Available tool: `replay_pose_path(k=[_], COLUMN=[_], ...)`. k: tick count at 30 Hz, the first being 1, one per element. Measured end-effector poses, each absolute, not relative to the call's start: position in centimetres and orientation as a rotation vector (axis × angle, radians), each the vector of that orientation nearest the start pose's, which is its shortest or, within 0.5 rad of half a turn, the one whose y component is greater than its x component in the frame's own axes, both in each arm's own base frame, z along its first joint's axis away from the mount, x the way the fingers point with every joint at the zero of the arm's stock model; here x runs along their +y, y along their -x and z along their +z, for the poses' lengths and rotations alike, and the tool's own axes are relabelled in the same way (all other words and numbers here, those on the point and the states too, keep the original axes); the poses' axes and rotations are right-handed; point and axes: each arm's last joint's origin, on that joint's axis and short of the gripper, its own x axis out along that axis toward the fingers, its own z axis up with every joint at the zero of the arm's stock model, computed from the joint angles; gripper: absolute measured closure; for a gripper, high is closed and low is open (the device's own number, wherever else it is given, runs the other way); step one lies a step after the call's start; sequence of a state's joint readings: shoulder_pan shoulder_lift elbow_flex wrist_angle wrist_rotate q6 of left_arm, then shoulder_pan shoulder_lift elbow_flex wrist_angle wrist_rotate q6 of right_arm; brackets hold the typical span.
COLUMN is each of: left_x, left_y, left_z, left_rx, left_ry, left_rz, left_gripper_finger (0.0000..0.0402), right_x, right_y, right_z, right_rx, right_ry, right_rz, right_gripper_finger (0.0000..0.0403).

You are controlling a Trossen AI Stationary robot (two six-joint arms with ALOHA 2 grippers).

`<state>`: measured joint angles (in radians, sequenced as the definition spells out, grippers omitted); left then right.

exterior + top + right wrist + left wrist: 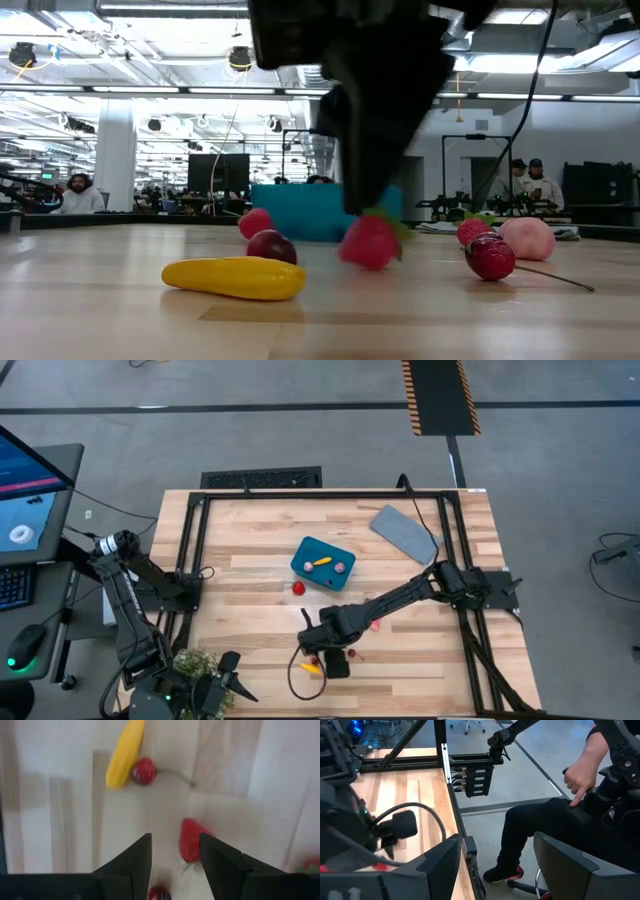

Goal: Pick and placing Produce into tupperware
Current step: Put the red cherry into the blue bin

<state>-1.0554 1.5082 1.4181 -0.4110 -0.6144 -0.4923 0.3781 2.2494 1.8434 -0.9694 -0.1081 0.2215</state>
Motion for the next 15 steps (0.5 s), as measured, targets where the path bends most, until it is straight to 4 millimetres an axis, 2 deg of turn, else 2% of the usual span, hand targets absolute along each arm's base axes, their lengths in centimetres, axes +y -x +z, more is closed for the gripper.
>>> replay_pose_path(k=[4,15], left_x=[-28.2,-28.1], left_y=[-17.9,-17.9], left_z=[36.1,36.1], left_rx=[0.431,0.431], left_ry=[0.106,0.098], left_rz=[-0.334,-0.336], left_gripper_finger=[0.0162,0.0162], right_x=[17.0,17.1], right_y=[-41.5,-40.7], right_z=[16.4,16.3], right_rx=[1.443,1.516], right_ry=[0.016,0.037], right_rz=[0.248,0.249], right_gripper_finger=[0.0214,0.0214])
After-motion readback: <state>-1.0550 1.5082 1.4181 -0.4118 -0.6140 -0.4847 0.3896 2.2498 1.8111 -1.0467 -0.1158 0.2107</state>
